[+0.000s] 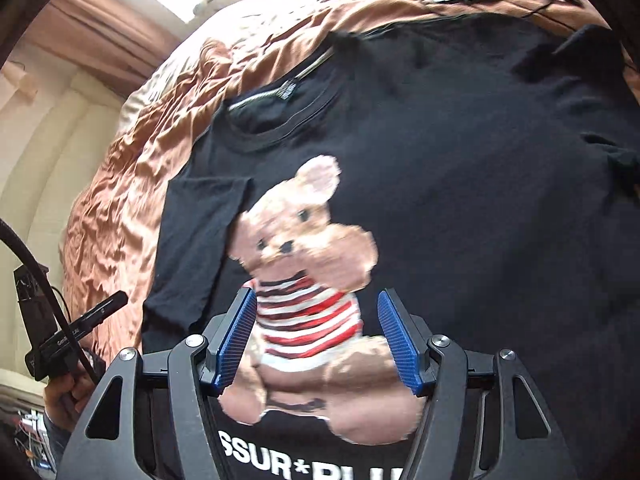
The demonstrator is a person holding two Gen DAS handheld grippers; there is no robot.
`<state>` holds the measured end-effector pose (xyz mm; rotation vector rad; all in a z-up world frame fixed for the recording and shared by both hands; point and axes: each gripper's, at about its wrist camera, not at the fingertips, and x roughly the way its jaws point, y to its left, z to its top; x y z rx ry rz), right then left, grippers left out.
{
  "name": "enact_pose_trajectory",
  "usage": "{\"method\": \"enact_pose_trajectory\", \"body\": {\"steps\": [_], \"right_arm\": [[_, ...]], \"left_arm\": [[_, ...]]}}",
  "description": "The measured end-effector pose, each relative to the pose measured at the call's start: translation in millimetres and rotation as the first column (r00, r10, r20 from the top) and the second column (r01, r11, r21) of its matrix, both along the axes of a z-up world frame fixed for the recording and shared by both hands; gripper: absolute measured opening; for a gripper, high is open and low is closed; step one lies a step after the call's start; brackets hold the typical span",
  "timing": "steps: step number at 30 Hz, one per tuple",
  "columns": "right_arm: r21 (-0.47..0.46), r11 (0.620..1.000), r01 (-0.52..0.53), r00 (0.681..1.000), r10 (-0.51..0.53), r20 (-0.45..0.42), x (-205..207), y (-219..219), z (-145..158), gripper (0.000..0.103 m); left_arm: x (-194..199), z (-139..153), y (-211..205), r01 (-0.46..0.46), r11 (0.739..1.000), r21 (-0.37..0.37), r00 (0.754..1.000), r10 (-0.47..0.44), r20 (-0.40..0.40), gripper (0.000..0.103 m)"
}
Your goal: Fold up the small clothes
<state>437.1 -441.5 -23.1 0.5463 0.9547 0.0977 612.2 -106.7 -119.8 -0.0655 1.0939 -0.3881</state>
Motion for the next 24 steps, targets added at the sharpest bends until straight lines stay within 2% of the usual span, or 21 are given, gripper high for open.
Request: {"method": "enact_pose_trajectory", "body": {"steps": [13, 18, 24], "right_arm": [[-0.071, 0.969, 0.238, 0.971, -0.235, 0.054, -62.8, -150.5, 35.5, 0.061], [-0.084, 0.956, 0.282, 0.958, -0.277, 0.069, -74.4, -196.1, 43.7, 0.061], [-0.13, 0.948, 0.289, 0.956, -0.281, 0.077, -70.0, -227.9, 46.0, 0.061]], "left_arm": [[8.6, 2.6, -88.8, 0.079, 0.997, 0.008, 0.997, -0.079, 0.005, 0.06], [14.6, -1.9, -117.0, 0.09, 0.996, 0.012, 0.996, -0.09, 0.007, 0.06], [24.1, -7.3, -149.2, 0.097, 0.995, 0.008, 0.995, -0.097, 0.012, 0.06]]}}
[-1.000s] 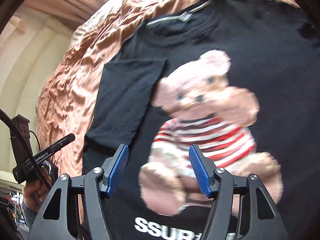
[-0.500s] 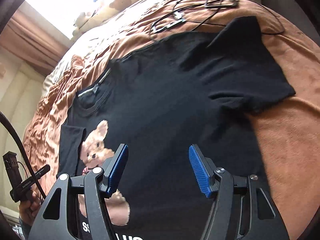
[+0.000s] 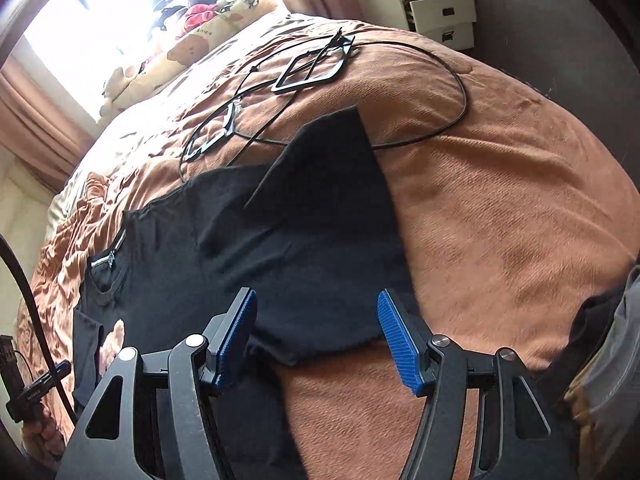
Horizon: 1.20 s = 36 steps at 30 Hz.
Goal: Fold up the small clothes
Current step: 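Close the right gripper on the opposite side edge of the T-shirt, then fold the gripped side over toward the center and open the right gripper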
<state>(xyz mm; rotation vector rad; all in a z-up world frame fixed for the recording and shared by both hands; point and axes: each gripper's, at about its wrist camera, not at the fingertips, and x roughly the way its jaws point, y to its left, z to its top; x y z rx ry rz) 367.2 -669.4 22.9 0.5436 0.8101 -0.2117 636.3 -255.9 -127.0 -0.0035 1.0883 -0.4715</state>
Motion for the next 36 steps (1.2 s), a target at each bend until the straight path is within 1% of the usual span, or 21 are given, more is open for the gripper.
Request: {"method": "enact_pose_trajectory", "body": {"steps": [4, 6, 7, 11, 17, 19, 20, 21, 23, 24, 26, 30, 36], "right_arm": [[-0.018, 1.0, -0.006, 1.0, 0.006, -0.008, 9.1, -14.4, -2.7, 0.054], [-0.03, 0.999, -0.018, 1.0, 0.017, -0.01, 15.3, -16.1, -5.6, 0.048], [-0.04, 0.999, -0.021, 1.0, 0.02, -0.016, 18.9, -17.0, -7.0, 0.047], [-0.055, 0.998, -0.033, 0.998, 0.03, -0.048, 43.7, -20.8, -16.4, 0.039], [-0.078, 0.996, -0.051, 0.994, 0.043, -0.097, 75.4, -21.7, -30.8, 0.038], [-0.1, 0.993, -0.063, 0.993, 0.053, -0.107, 81.3, -18.0, -34.2, 0.036], [-0.114, 0.991, -0.067, 0.992, 0.054, -0.113, 83.6, -16.4, -34.8, 0.031], [-0.123, 0.99, -0.064, 0.992, 0.049, -0.116, 84.8, -15.6, -34.5, 0.021], [-0.109, 0.992, -0.062, 0.992, 0.05, -0.114, 85.7, -15.7, -31.5, 0.008], [-0.106, 0.992, -0.074, 0.992, 0.062, -0.11, 87.8, -15.8, -29.7, 0.004], [-0.122, 0.988, -0.096, 0.992, 0.084, -0.096, 87.2, -12.2, -22.7, 0.003], [-0.109, 0.986, -0.123, 0.992, 0.119, -0.045, 78.3, -3.2, -2.7, 0.003], [-0.139, 0.971, -0.196, 0.98, 0.198, 0.0, 66.5, 26.6, 31.6, 0.003]], "left_arm": [[8.2, -4.6, -19.7, 0.002, 1.0, -0.002, 1.0, -0.002, 0.007, 0.06], [12.4, -7.7, -27.4, 0.002, 1.0, -0.001, 1.0, -0.002, 0.008, 0.06], [14.6, -9.2, -31.0, 0.003, 1.0, -0.001, 1.0, -0.003, 0.008, 0.06], [21.8, -15.2, -39.7, 0.005, 1.0, -0.001, 1.0, -0.005, 0.007, 0.06], [27.7, -24.6, -42.6, 0.006, 1.0, 0.012, 1.0, -0.006, 0.001, 0.06], [28.9, -26.5, -40.2, 0.001, 1.0, 0.013, 1.0, -0.001, -0.001, 0.06], [29.3, -27.1, -38.8, 0.0, 1.0, 0.014, 1.0, 0.0, -0.001, 0.06], [29.6, -27.1, -36.9, -0.003, 1.0, 0.015, 1.0, 0.004, -0.001, 0.06], [29.7, -26.3, -32.3, -0.012, 1.0, 0.012, 1.0, 0.012, -0.002, 0.06], [29.6, -25.4, -29.7, -0.017, 1.0, 0.008, 1.0, 0.017, -0.003, 0.06], [29.1, -23.4, -25.2, -0.023, 1.0, 0.001, 1.0, 0.023, -0.004, 0.06], [25.6, -17.0, -15.9, -0.029, 1.0, -0.011, 1.0, 0.029, -0.003, 0.06], [18.0, 0.6, 0.3, -0.039, 0.999, -0.03, 0.999, 0.039, 0.012, 0.06]]}}
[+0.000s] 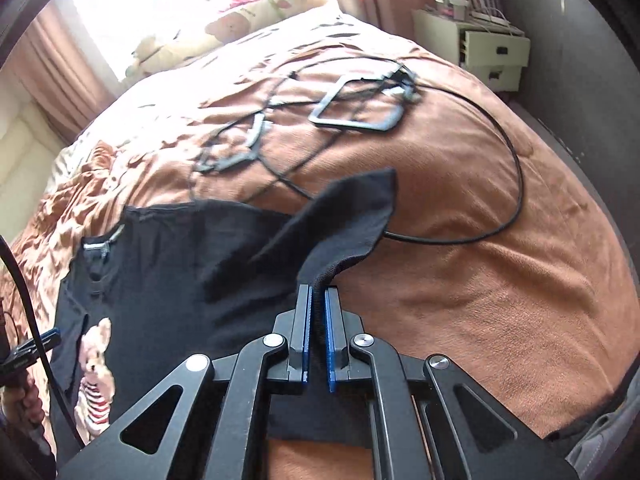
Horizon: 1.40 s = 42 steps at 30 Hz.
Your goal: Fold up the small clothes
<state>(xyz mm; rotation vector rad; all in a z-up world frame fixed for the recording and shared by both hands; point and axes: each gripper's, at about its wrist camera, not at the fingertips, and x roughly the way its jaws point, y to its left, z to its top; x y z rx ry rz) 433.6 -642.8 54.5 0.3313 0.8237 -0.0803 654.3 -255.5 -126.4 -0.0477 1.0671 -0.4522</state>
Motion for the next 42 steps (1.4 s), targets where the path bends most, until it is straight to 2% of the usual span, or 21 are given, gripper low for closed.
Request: {"method": "enact_pose_trajectory", "body": {"steps": [7, 12, 20, 26, 27, 28, 29, 30, 33, 39, 40, 42], "right_arm": [[-0.026, 0.995, -0.099, 0.994, 0.099, 0.034, -4.2, 44.2, 29.7, 0.002], [-0.059, 0.982, -0.177, 0.983, 0.179, 0.029, -1.1, 75.8, 38.9, 0.002], [-0.068, 0.947, -0.314, 0.949, 0.314, -0.006, 16.0, 126.1, 22.3, 0.002], [-0.005, 0.901, -0.435, 0.9, 0.434, -0.047, 27.8, 151.4, 8.1, 0.004], [0.0, 0.897, -0.441, 0.896, 0.441, -0.048, 28.9, 150.3, 8.2, 0.011], [0.005, 0.898, -0.44, 0.897, 0.44, -0.047, 31.3, 150.0, 9.2, 0.02], [0.013, 0.901, -0.433, 0.901, 0.433, -0.036, 31.4, 146.2, 11.3, 0.045], [0.011, 0.908, -0.419, 0.908, 0.419, -0.019, 31.0, 139.7, 13.6, 0.062], [-0.005, 0.93, -0.369, 0.929, 0.369, 0.006, 30.2, 121.7, 15.3, 0.063], [-0.046, 0.964, -0.261, 0.965, 0.26, -0.031, 33.9, 85.9, -6.1, 0.062], [-0.047, 0.966, -0.256, 0.967, 0.254, -0.032, 32.8, 83.2, -9.8, 0.06], [-0.045, 0.969, -0.242, 0.97, 0.24, -0.049, 32.9, 74.4, -20.6, 0.05]], "left_arm": [[-8.3, 20.8, 22.3, -0.02, 1.0, -0.018, 1.0, 0.021, 0.019, 0.06], [-13.5, 32.3, 40.2, -0.04, 0.999, -0.028, 0.999, 0.041, 0.031, 0.06], [-15.6, 35.4, 63.1, -0.068, 0.997, -0.027, 0.997, 0.069, 0.027, 0.06], [-14.7, 28.7, 69.3, -0.081, 0.996, -0.025, 0.997, 0.081, 0.012, 0.06], [-14.7, 27.4, 68.5, -0.079, 0.997, -0.024, 0.997, 0.08, 0.009, 0.06], [-14.5, 26.4, 67.4, -0.076, 0.997, -0.022, 0.997, 0.076, 0.008, 0.06], [-14.1, 25.3, 65.3, -0.072, 0.997, -0.021, 0.997, 0.072, 0.008, 0.06], [-13.7, 23.8, 62.9, -0.069, 0.997, -0.018, 0.998, 0.069, 0.008, 0.06], [-11.4, 18.9, 52.3, -0.052, 0.999, -0.018, 0.999, 0.052, 0.002, 0.06], [-5.1, 8.1, 16.4, -0.003, 1.0, -0.011, 1.0, 0.002, -0.009, 0.06], [-3.7, 6.7, 9.1, 0.007, 1.0, -0.01, 1.0, -0.007, -0.009, 0.06], [0.2, 3.5, -5.9, 0.023, 1.0, -0.011, 1.0, -0.023, -0.01, 0.06]]}}
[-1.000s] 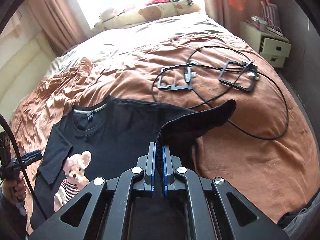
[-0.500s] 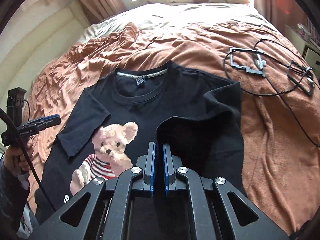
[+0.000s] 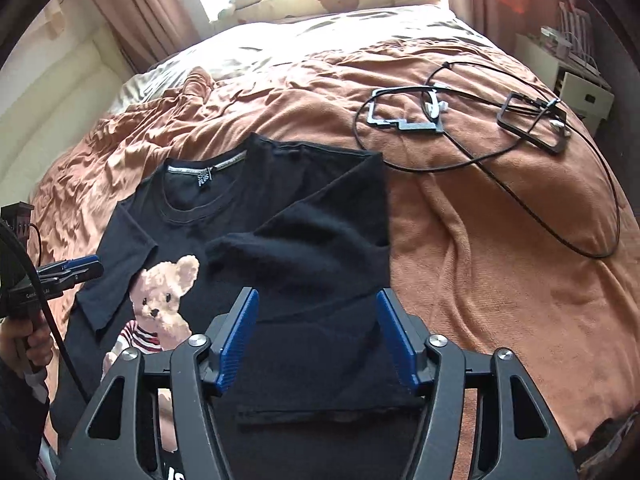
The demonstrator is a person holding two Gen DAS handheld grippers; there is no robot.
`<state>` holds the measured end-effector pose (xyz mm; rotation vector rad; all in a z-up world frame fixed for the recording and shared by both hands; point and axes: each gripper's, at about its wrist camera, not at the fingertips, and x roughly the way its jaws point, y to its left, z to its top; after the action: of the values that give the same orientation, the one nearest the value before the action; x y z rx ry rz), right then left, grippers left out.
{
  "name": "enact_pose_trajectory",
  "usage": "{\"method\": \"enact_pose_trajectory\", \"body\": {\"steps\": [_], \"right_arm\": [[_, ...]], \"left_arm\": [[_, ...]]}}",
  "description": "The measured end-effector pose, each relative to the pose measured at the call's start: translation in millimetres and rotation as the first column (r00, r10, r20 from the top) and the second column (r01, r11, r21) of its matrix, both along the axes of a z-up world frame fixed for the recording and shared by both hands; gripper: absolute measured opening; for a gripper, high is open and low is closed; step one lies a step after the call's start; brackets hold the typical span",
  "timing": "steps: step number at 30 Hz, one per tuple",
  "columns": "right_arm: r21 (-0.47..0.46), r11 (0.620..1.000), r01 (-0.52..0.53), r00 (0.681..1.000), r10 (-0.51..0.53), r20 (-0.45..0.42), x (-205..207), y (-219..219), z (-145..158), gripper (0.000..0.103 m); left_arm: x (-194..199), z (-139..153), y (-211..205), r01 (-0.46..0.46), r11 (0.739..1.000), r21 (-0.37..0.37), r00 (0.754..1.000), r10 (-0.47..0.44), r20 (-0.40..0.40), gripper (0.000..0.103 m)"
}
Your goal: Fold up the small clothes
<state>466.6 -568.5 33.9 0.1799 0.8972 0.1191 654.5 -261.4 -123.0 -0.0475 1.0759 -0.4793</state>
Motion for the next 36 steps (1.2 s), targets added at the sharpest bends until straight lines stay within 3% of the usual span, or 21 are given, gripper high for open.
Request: {"method": "enact_pose_trajectory", "body": {"steps": [7, 20, 21, 23, 24, 26, 30, 36], "right_arm": [[-0.029, 0.998, 0.051, 0.997, -0.053, -0.063, -4.6, -15.8, -32.5, 0.037], [-0.01, 0.999, 0.038, 0.993, -0.039, -0.114, -25.4, -36.4, -59.9, 0.036], [-0.002, 0.999, 0.035, 0.993, -0.035, -0.11, -26.0, -36.5, -60.4, 0.032], [0.013, 1.0, 0.017, 0.994, -0.016, -0.106, -27.5, -35.4, -61.6, 0.022], [0.001, 1.0, 0.012, 0.994, -0.011, -0.105, -27.7, -33.2, -62.3, 0.02], [-0.02, 1.0, 0.006, 0.995, -0.008, -0.102, -28.5, -31.5, -63.9, 0.016], [-0.028, 0.999, 0.028, 0.995, -0.031, -0.095, -32.1, -35.3, -63.5, 0.01], [-0.057, 0.997, 0.055, 0.993, -0.06, -0.098, -38.1, -32.7, -60.4, 0.01]], "left_arm": [[15.6, -15.2, -51.6, 0.054, 0.999, 0.001, 0.998, -0.054, -0.011, 0.06], [44.9, -44.6, -105.5, 0.056, 0.998, -0.031, 0.998, -0.057, -0.028, 0.06], [46.7, -46.6, -107.8, 0.055, 0.998, -0.041, 0.998, -0.057, -0.035, 0.06], [49.0, -51.5, -113.5, 0.063, 0.997, -0.051, 0.997, -0.065, -0.051, 0.045], [49.9, -55.0, -117.2, 0.073, 0.996, -0.048, 0.995, -0.076, -0.067, 0.023], [49.0, -58.9, -121.0, 0.082, 0.996, -0.031, 0.994, -0.084, -0.076, 0.009], [43.9, -58.1, -118.3, 0.084, 0.996, 0.009, 0.995, -0.084, -0.055, 0.006], [38.7, -54.0, -112.9, 0.068, 0.991, 0.113, 0.997, -0.064, -0.044, 0.005]]}}
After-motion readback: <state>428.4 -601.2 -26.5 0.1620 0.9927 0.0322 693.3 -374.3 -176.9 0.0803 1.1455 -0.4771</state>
